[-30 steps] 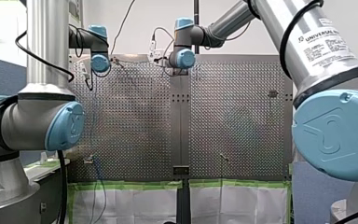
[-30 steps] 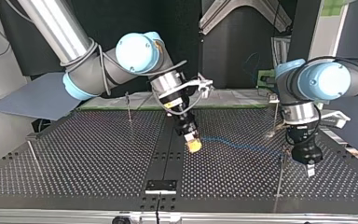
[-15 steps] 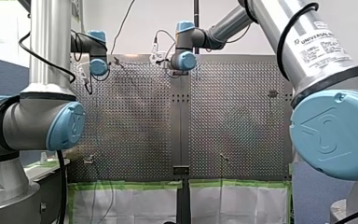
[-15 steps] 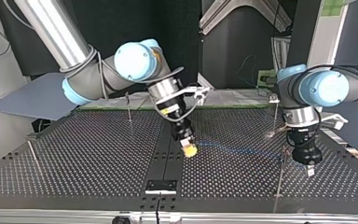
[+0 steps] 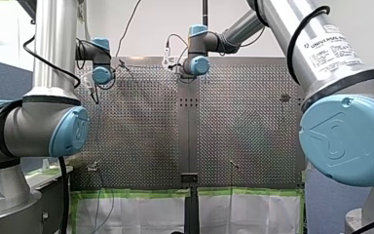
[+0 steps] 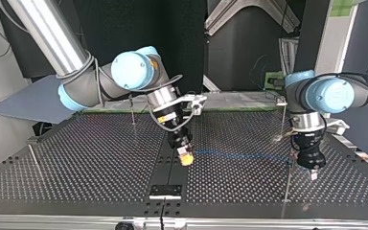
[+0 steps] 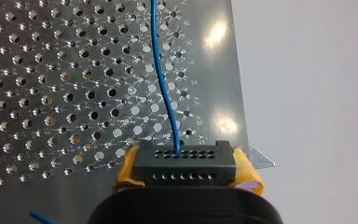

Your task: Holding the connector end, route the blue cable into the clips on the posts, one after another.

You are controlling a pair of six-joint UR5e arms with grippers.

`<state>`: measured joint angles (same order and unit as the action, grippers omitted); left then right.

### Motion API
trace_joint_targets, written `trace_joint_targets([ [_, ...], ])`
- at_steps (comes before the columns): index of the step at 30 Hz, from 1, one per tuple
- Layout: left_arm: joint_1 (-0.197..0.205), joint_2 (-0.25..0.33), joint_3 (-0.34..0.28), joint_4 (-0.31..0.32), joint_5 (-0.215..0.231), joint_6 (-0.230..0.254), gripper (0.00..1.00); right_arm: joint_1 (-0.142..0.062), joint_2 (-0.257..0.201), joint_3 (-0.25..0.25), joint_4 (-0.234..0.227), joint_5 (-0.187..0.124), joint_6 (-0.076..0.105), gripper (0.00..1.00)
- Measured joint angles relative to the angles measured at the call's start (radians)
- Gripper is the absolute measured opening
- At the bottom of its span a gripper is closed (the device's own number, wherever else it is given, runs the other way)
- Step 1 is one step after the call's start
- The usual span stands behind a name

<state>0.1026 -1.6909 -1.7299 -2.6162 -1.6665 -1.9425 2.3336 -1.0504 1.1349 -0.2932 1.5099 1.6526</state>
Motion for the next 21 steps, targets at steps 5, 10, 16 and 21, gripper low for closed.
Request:
trace_joint_targets([
  [5, 0.004, -0.001, 0.000, -0.009, 0.003, -0.042, 0.20, -0.002, 0.000, 0.000, 0.001, -0.002, -0.003, 0.00],
  [10, 0.004, 0.000, 0.000, -0.019, 0.015, -0.067, 0.56, -0.004, 0.000, 0.000, 0.002, -0.004, -0.003, 0.00],
  [16, 0.002, 0.006, 0.000, -0.050, 0.002, -0.064, 0.80, -0.006, 0.000, 0.000, 0.004, -0.006, -0.005, 0.00],
  [21, 0.004, 0.028, 0.000, -0.077, -0.022, -0.072, 0.87, -0.006, 0.000, 0.000, 0.008, -0.006, -0.005, 0.00],
])
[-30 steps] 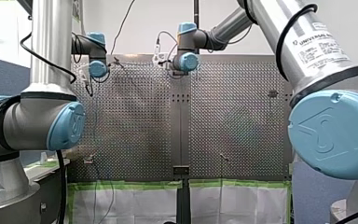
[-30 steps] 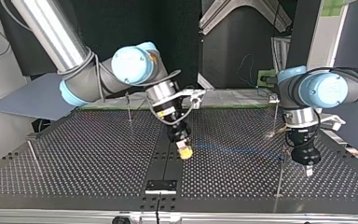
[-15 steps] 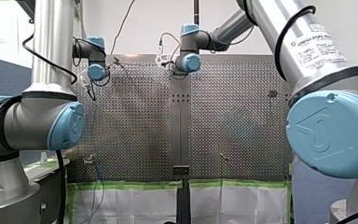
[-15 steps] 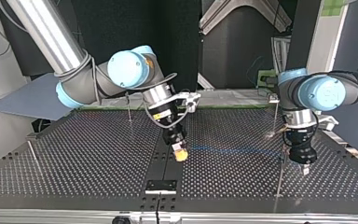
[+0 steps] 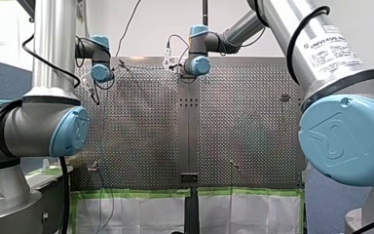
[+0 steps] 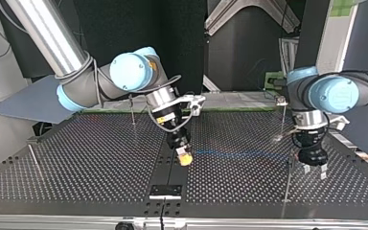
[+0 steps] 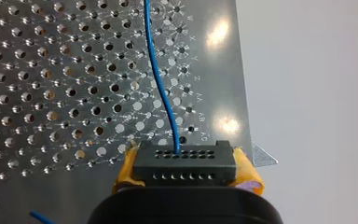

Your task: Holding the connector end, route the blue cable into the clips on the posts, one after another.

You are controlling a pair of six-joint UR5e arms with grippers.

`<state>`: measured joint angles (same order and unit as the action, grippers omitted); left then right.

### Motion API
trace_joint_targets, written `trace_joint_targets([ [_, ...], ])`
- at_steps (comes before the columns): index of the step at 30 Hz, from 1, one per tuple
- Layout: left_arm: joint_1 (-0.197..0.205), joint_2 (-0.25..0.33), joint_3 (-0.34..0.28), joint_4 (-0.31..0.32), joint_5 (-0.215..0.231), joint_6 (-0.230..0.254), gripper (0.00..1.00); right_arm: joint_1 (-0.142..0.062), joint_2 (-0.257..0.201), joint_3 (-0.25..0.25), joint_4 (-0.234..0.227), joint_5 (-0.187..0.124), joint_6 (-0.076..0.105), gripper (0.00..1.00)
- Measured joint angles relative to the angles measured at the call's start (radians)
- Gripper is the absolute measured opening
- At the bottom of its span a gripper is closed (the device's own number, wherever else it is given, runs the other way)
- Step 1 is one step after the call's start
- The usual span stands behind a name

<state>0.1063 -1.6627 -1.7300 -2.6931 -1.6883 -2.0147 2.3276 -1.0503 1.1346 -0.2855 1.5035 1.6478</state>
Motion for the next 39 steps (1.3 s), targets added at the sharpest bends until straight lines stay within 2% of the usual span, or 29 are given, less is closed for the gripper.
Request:
trace_joint_targets([
  [2, 0.002, 0.011, 0.000, -0.005, -0.005, -0.012, 0.95, 0.000, 0.000, 0.000, 0.002, 0.000, 0.000, 0.00],
  [4, 0.003, 0.024, 0.000, -0.012, -0.007, -0.030, 0.98, 0.000, 0.000, 0.000, 0.002, 0.000, 0.000, 0.00],
  [9, -0.004, 0.035, 0.000, -0.054, -0.018, -0.070, 1.00, -0.001, 0.000, 0.000, 0.002, 0.000, 0.000, 0.00],
  [13, -0.011, 0.036, -0.006, -0.094, -0.021, -0.075, 1.00, -0.002, 0.000, 0.000, 0.002, 0.000, 0.000, 0.00],
  [20, -0.023, 0.053, -0.015, -0.162, -0.023, -0.074, 1.00, -0.003, 0.000, 0.000, 0.003, 0.000, 0.000, 0.00],
  [29, -0.030, 0.137, -0.068, -0.252, -0.018, -0.065, 1.00, -0.004, 0.000, 0.000, 0.001, 0.001, 0.000, 0.00],
  [39, -0.046, 0.237, -0.121, -0.353, 0.000, -0.012, 1.00, -0.004, 0.000, 0.000, 0.001, 0.001, 0.001, 0.00],
])
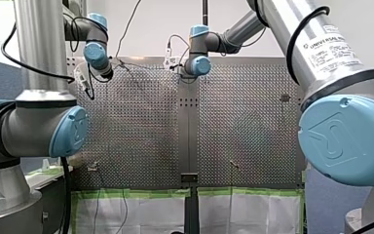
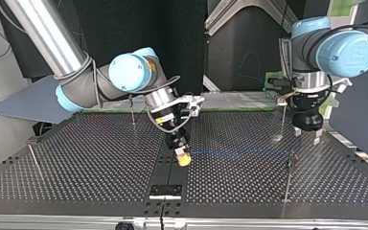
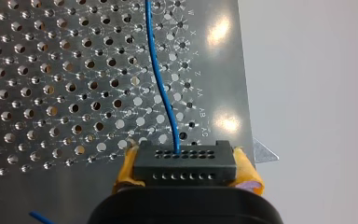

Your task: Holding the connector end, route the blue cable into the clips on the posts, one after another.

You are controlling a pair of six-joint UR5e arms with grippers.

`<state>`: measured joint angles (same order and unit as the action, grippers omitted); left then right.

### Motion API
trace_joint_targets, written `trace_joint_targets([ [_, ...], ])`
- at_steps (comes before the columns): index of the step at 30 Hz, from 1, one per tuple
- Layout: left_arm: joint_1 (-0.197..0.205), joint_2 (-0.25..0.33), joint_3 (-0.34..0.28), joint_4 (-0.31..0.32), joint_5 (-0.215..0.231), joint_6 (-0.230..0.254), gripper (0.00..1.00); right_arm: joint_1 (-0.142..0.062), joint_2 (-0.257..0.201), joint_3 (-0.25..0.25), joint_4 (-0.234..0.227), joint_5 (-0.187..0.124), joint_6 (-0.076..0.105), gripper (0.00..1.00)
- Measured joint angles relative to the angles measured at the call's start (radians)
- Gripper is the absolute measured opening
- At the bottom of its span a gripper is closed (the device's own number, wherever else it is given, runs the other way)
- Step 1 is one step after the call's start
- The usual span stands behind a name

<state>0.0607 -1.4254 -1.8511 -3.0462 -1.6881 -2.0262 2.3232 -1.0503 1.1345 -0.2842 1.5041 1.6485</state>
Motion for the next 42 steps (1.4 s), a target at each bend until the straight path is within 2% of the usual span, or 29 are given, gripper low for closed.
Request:
trace_joint_targets([
  [5, -0.015, 0.042, -0.003, -0.029, 0.029, 0.014, 1.00, 0.000, 0.000, 0.000, 0.001, -0.001, -0.001, 0.00],
  [9, -0.031, 0.064, -0.003, -0.045, 0.057, 0.043, 1.00, 0.002, 0.000, 0.000, 0.002, -0.001, -0.001, 0.00],
  [17, -0.047, 0.073, -0.003, -0.067, 0.018, 0.122, 1.00, 0.003, 0.000, 0.000, 0.002, -0.001, -0.001, 0.00],
  [20, -0.048, 0.077, -0.003, -0.065, 0.016, 0.155, 1.00, 0.003, 0.000, 0.000, 0.002, -0.001, -0.001, 0.00],
  [30, -0.044, 0.086, -0.003, -0.024, 0.103, 0.259, 1.00, 0.000, 0.000, 0.000, 0.002, -0.001, 0.002, 0.00],
  [34, -0.044, 0.073, -0.002, -0.020, 0.141, 0.285, 1.00, -0.001, 0.000, 0.000, 0.002, -0.001, 0.002, 0.00],
  [38, -0.047, 0.070, 0.012, -0.018, 0.152, 0.294, 1.00, -0.002, 0.000, 0.000, 0.001, -0.001, 0.002, 0.00],
  [42, -0.049, 0.070, 0.031, -0.018, 0.143, 0.297, 1.00, -0.003, 0.000, 0.000, 0.000, 0.000, 0.002, 0.00],
])
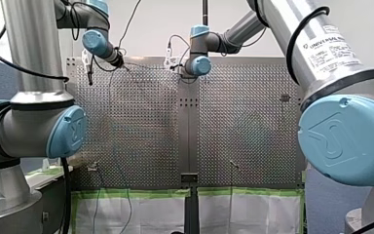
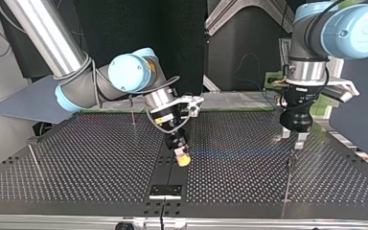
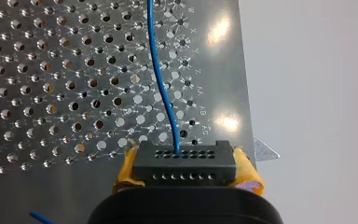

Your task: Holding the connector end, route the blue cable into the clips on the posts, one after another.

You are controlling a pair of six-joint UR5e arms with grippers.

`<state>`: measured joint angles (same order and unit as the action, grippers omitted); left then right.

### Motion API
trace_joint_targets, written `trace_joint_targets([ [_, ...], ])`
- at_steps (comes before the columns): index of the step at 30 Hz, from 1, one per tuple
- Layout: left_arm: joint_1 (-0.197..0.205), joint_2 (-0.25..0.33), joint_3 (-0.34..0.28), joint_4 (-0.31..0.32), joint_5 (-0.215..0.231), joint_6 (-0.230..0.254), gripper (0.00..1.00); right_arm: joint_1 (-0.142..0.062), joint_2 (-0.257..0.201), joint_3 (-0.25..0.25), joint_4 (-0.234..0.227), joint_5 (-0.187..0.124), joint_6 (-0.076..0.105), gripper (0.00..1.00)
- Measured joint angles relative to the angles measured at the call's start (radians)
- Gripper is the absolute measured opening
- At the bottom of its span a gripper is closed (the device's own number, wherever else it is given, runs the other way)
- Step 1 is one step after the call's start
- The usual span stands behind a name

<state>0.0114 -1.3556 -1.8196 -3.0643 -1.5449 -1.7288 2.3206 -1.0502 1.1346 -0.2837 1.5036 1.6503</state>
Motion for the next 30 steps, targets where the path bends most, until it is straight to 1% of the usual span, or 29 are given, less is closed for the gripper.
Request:
trace_joint_targets([
  [15, -0.006, 0.004, 0.008, 0.001, -0.032, 0.007, 1.00, 0.000, 0.000, 0.000, 0.001, 0.000, 0.000, 0.00],
  [24, -0.013, 0.003, 0.014, -0.001, -0.066, 0.040, 1.00, 0.000, 0.000, 0.000, 0.001, 0.000, 0.001, 0.00],
  [30, -0.022, -0.001, 0.016, -0.005, -0.070, 0.056, 1.00, 0.000, 0.001, 0.000, 0.002, 0.000, 0.002, 0.00],
])
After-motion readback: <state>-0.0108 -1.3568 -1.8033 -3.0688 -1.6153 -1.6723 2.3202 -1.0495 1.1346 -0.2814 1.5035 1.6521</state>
